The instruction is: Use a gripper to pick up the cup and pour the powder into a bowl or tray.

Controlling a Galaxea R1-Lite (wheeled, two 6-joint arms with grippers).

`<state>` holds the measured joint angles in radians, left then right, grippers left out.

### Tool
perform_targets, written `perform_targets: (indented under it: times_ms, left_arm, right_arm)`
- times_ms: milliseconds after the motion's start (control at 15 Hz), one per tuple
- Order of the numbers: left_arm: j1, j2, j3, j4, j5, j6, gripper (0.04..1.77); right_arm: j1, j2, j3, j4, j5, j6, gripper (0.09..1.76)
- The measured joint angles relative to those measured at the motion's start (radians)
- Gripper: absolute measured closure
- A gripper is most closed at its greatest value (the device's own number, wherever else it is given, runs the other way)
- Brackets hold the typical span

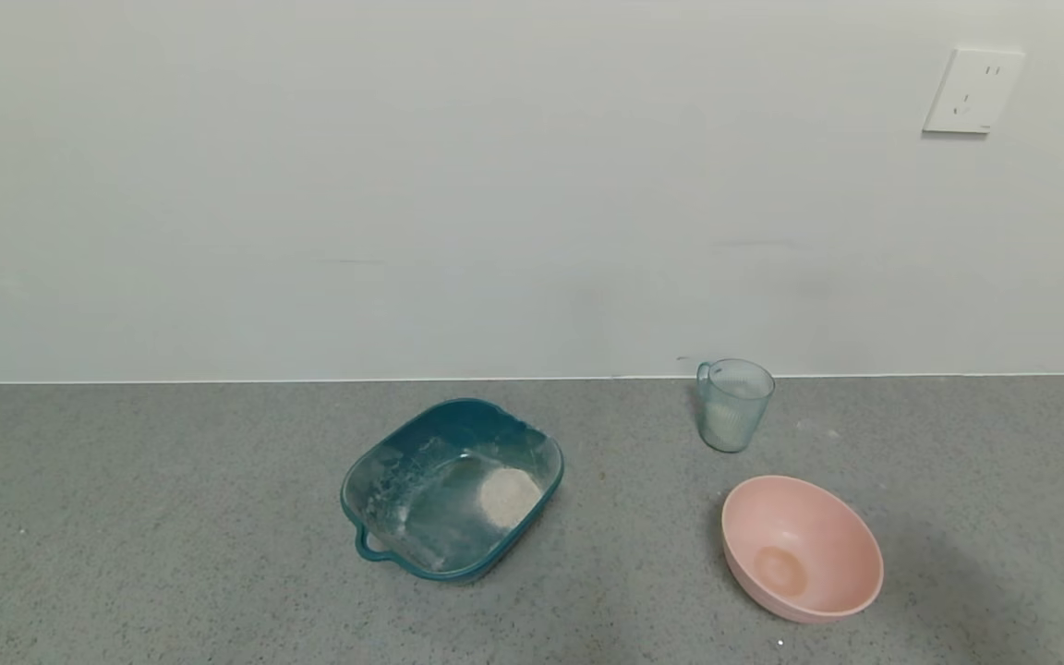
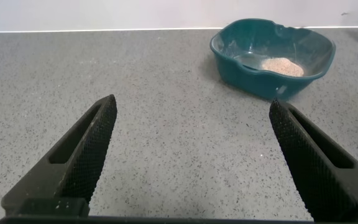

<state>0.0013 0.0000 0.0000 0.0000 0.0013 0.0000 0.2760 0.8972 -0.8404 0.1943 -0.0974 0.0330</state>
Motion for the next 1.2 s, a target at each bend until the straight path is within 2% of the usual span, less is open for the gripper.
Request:
perform_targets:
  times_ms: [467, 733, 1000, 1200]
  left_arm:
    - [0.000, 0.000, 0.000, 0.000, 0.000, 0.000, 0.05]
    - [0.000, 0.000, 0.000, 0.000, 0.000, 0.000, 0.05]
    - [0.000, 0.000, 0.000, 0.000, 0.000, 0.000, 0.05]
    - [0.000, 0.000, 0.000, 0.000, 0.000, 0.000, 0.05]
  right_arm:
    - [-0.190, -0.360, 0.106, 0.189, 0.031, -0.004, 0.15]
    - [-0.262, -0.601, 0.193, 0.217, 0.075, -0.004, 0.15]
    - [-0.282, -0.777, 0.373, 0.165, 0.074, -0.005, 0.15]
    - [-0.280, -0.855, 0.566, -0.029, 0.071, -0.006, 0.15]
